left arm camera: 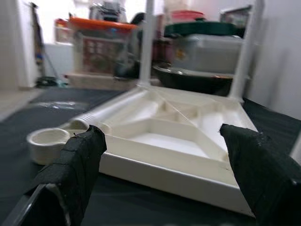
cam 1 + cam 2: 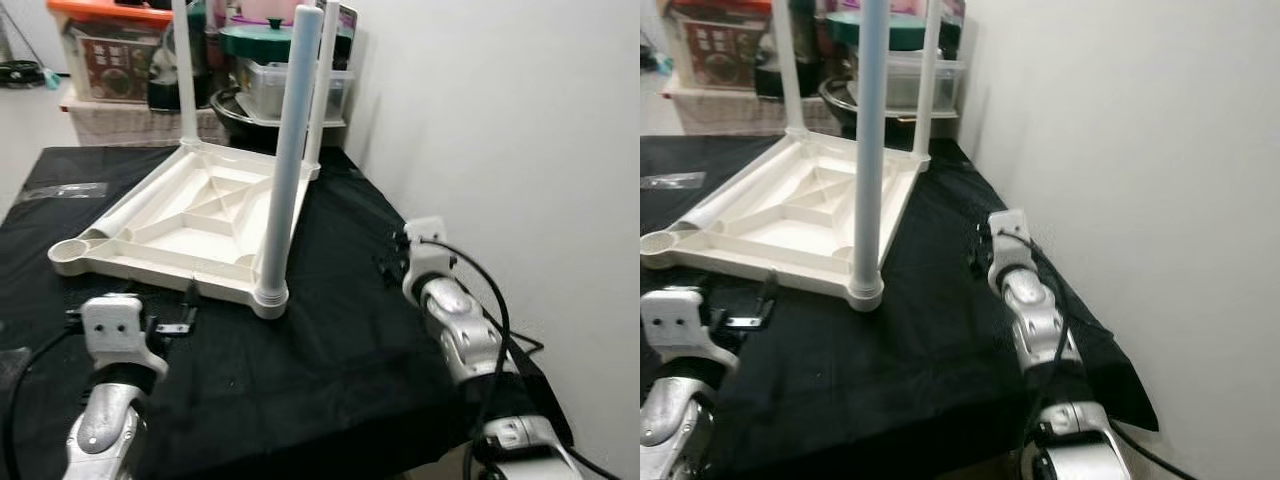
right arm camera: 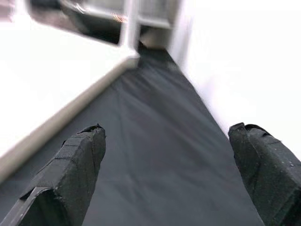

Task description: Building children table

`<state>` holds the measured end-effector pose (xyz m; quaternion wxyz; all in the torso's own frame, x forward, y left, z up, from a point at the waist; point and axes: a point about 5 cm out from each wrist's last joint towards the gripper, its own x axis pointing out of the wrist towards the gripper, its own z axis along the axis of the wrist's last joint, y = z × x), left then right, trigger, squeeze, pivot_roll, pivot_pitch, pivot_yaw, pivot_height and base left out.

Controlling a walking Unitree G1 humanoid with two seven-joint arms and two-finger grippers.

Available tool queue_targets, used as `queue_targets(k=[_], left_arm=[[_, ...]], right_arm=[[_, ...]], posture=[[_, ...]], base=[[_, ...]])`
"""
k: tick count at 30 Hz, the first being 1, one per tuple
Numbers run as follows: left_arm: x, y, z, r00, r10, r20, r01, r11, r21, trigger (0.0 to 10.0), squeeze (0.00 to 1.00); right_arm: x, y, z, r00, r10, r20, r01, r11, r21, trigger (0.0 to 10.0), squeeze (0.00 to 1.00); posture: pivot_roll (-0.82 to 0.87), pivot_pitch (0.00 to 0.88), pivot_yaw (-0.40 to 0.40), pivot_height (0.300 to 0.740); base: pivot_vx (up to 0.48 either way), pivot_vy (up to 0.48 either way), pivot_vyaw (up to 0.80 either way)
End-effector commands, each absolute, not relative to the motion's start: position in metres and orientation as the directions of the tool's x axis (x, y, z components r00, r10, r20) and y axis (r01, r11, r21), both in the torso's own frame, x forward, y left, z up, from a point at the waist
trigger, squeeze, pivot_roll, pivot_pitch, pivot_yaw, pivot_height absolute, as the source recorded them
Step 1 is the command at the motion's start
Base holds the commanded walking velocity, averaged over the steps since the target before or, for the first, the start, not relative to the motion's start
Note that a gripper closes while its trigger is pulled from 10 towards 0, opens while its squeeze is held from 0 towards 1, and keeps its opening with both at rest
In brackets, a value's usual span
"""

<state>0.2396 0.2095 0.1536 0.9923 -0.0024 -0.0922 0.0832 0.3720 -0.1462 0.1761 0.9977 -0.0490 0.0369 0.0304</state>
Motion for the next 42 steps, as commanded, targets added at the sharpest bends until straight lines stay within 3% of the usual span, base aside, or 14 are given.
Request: queue_targets(k=[1,7,9,12,30,38,40,41,42], left_arm=[[0.241,0.208,0.156,0.965,0.175,0.198,-0.176,0.984,-0.010,10.0,0.00],[0.240,0.211,0.158,0.959,0.193,0.210,-0.197,0.980,-0.003,10.0,0.00],[0.239,0.210,0.157,0.960,0.189,0.205,-0.192,0.981,-0.005,10.0,0.00],[0.240,0.206,0.157,0.964,0.170,0.203,-0.172,0.985,-0.009,10.0,0.00],[0.242,0.199,0.153,0.971,0.140,0.193,-0.139,0.990,-0.015,10.0,0.00],[0.243,0.192,0.151,0.975,0.118,0.189,-0.116,0.993,-0.021,10.0,0.00],[0.244,0.191,0.150,0.976,0.110,0.187,-0.107,0.994,-0.024,10.0,0.00],[0.244,0.191,0.150,0.976,0.110,0.187,-0.107,0.994,-0.024,10.0,0.00],[0.244,0.191,0.150,0.976,0.108,0.187,-0.105,0.994,-0.025,10.0,0.00]], right_arm=[[0.376,-0.135,0.177,0.992,0.104,-0.075,-0.112,0.988,-0.109,10.0,0.00],[0.381,-0.130,0.181,0.989,0.132,-0.060,-0.136,0.989,-0.064,10.0,0.00],[0.382,-0.135,0.178,0.994,0.082,-0.072,-0.091,0.988,-0.125,10.0,0.00],[0.383,-0.142,0.176,0.996,0.017,-0.084,-0.026,0.995,-0.100,10.0,0.00],[0.385,-0.154,0.169,0.995,-0.004,-0.097,-0.002,0.998,-0.065,10.0,0.00],[0.386,-0.186,0.182,0.966,0.254,-0.041,-0.257,0.961,-0.107,10.0,0.00],[0.374,-0.198,0.185,0.861,0.506,-0.048,-0.508,0.856,-0.092,10.0,0.00],[0.374,-0.198,0.185,0.861,0.506,-0.048,-0.508,0.856,-0.092,10.0,0.00],[0.365,-0.203,0.185,0.778,0.625,-0.068,-0.628,0.770,-0.110,10.0,0.00]], posture=[[0.08,0.000,-0.133,0.740],[0.09,0.000,-0.143,0.740],[0.09,0.000,-0.143,0.740],[0.09,0.000,-0.143,0.740],[0.08,0.000,-0.141,0.740],[0.07,0.000,-0.131,0.740],[0.06,0.000,-0.135,0.740],[0.06,0.000,-0.135,0.740],[0.06,0.000,-0.135,0.740]], base=[[0.322,0.000,0.48],[0.321,0.000,0.21],[0.319,0.000,0.80],[0.321,0.000,0.27],[0.000,0.000,0.00],[0.000,0.000,0.00],[0.000,0.000,0.00],[0.000,0.000,0.00],[0.000,0.000,0.00]])
